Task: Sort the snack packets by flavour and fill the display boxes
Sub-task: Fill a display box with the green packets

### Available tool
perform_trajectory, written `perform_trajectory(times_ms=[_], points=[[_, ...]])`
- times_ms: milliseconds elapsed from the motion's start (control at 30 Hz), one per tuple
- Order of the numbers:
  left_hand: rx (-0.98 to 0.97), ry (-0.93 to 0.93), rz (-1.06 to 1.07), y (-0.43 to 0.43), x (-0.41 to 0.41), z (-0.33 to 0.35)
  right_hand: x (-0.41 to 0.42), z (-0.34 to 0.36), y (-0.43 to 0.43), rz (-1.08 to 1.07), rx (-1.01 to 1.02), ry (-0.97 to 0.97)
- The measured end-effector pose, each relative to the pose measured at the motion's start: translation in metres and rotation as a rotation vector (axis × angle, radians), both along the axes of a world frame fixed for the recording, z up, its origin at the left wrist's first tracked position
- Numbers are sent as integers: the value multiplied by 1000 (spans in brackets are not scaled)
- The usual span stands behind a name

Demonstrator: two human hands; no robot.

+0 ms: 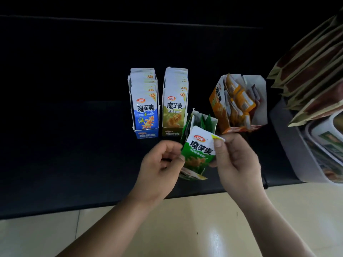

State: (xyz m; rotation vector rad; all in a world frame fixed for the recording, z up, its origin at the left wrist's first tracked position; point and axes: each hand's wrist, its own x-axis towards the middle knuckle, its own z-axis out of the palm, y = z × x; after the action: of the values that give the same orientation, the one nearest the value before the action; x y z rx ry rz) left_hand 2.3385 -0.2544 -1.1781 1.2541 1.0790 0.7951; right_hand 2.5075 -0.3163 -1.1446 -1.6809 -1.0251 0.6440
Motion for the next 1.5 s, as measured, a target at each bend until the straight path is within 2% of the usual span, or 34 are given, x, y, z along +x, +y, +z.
perform_trajectory(times_ms=[233,300,400,533,600,933,1000,1167,1333,1500], points=[[41,-27,8,4,-4,4,11,-13,-12,343,-124,40],[48,-22,-7,3,-4,5,13,-11,-14,379,-148,44],[43,54,-46,0,-3,2,13,-10,-12,287,-134,107],[22,63,-30,3,-2,4,10,-14,-4,105,-97,37],[46,70,18,14,0,7,7,-14,3,50,-105,62],[364,319,-1,34,8,1,0,-19,9,77,-176,64],[373,358,-14,34,5,2,0,-19,8,113,-176,61],[316,241,-56,29,5,15,0,-18,10,160,-184,77],[189,12,66,40,-3,32,-1,-15,8,120,-166,109],[170,-26,93,39,-6,45,-5,-9,7,154,-153,186]])
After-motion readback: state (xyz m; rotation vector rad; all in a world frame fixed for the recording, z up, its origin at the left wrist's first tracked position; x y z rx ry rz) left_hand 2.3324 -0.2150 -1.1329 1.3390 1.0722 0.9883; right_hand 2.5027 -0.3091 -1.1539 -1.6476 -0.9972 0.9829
